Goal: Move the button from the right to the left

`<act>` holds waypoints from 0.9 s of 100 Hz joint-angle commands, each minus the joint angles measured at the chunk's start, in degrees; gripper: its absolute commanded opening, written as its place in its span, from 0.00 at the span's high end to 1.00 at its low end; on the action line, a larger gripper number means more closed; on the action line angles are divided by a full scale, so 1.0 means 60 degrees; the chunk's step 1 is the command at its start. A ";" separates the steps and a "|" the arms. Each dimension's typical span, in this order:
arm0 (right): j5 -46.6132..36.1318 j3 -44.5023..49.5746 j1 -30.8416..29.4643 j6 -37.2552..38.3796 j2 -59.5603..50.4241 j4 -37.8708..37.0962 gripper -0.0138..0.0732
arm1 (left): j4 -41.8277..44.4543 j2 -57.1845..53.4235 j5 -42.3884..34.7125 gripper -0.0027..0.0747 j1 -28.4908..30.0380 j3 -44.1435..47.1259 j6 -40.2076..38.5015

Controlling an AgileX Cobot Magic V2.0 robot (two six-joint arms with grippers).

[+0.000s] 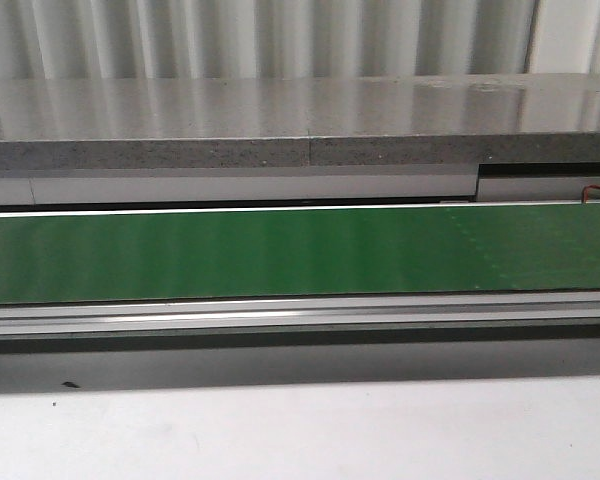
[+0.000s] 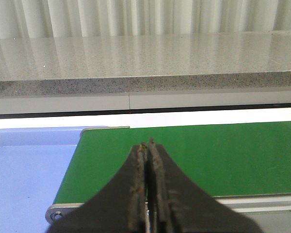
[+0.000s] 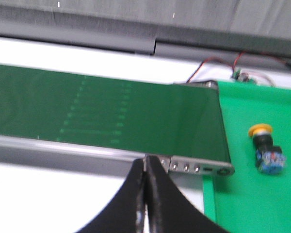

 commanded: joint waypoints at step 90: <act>0.2693 -0.4127 0.0005 -0.0033 0.7203 0.0685 0.24 | -0.0014 -0.0299 -0.0725 0.99 0.0009 0.0364 -0.0022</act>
